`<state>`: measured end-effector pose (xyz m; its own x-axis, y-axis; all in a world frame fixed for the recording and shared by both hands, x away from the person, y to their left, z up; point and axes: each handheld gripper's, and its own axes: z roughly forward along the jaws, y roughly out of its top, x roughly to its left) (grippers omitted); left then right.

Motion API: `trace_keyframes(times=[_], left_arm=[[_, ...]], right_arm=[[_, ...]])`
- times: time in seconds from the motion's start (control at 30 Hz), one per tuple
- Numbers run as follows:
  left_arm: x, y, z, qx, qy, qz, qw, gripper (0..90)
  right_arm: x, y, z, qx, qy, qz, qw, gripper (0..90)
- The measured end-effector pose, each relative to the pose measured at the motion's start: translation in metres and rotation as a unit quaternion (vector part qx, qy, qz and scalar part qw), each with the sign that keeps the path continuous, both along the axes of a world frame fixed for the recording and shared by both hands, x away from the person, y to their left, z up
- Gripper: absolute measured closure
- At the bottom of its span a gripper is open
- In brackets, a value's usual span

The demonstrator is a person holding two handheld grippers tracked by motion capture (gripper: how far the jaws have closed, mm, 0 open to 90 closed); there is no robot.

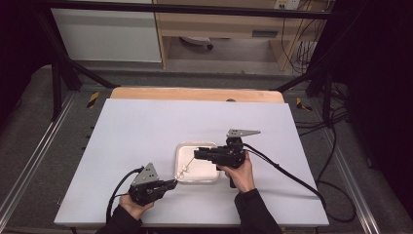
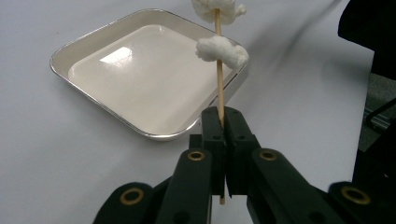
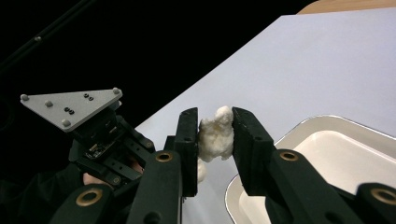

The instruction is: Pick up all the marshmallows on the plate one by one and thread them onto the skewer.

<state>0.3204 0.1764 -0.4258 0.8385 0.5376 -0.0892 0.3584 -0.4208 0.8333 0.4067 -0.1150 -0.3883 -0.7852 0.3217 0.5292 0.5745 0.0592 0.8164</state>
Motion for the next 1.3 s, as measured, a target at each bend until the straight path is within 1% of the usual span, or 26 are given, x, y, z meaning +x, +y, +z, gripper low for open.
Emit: trace_keyframes(times=[0.13,0.33,0.5,0.67,0.8,0.83,0.87,0.9,0.93,0.97,1.0,1.07,1.17,1.2,1.23,1.3], left_arm=[[-0.001,-0.002,-0.001,0.017,-0.006,-0.002,0.9998,88.6],[0.0,-0.003,-0.003,0.024,-0.004,-0.002,0.9997,88.7],[0.0,-0.005,-0.004,0.034,-0.004,0.001,0.9994,88.8],[0.0,-0.005,-0.005,0.033,0.001,0.004,0.9995,88.9],[0.0,-0.007,-0.005,0.031,0.004,0.002,0.9995,88.9],[-0.001,-0.007,-0.005,0.024,0.001,0.001,0.9997,89.0],[-0.001,-0.006,-0.002,-0.004,0.002,-0.005,1.0,88.9],[-0.001,-0.009,0.002,-0.002,-0.002,0.0,1.0,88.9],[-0.002,-0.013,0.003,0.027,-0.02,0.007,0.9994,88.9],[-0.004,-0.016,0.002,0.037,-0.028,0.014,0.9988,88.9],[-0.003,-0.015,0.0,0.029,-0.021,0.015,0.9992,88.8],[-0.002,-0.013,-0.001,0.026,-0.015,0.012,0.9995,88.8],[-0.001,-0.01,-0.001,0.01,-0.008,0.013,0.9998,88.8],[-0.001,-0.011,-0.001,0.01,-0.007,0.014,0.9998,88.8],[0.0,-0.011,-0.002,0.011,-0.007,0.016,0.9998,88.8],[0.001,-0.009,-0.002,0.008,-0.002,0.017,0.9998,88.8]], right_arm=[[-0.002,0.002,-0.003,-0.002,0.003,0.003,1.0,75.3],[-0.005,0.005,-0.007,0.001,0.008,0.013,0.9999,77.0],[-0.008,0.007,-0.01,-0.006,0.005,0.018,0.9998,78.0],[-0.011,0.009,-0.012,-0.005,0.003,0.02,0.9998,78.6],[-0.013,0.01,-0.014,-0.011,-0.002,0.019,0.9998,78.6],[-0.014,0.01,-0.014,-0.013,-0.002,0.018,0.9997,78.6],[-0.014,0.011,-0.016,-0.019,0.002,0.025,0.9995,78.6],[-0.015,0.016,-0.02,-0.033,0.013,0.039,0.9986,78.3],[-0.017,0.021,-0.026,-0.043,0.015,0.046,0.9979,78.0],[-0.019,0.024,-0.029,-0.044,0.006,0.041,0.9982,78.0],[-0.019,0.026,-0.03,-0.04,-0.001,0.038,0.9985,77.9],[-0.019,0.026,-0.031,-0.037,0.002,0.039,0.9986,77.4],[-0.019,0.027,-0.032,-0.036,0.003,0.035,0.9987,75.9],[-0.019,0.026,-0.031,-0.035,0.002,0.033,0.9988,74.5],[-0.018,0.025,-0.03,-0.036,0.0,0.031,0.9989,71.7],[-0.019,0.024,-0.028,-0.043,-0.009,0.021,0.9988,61.2]])
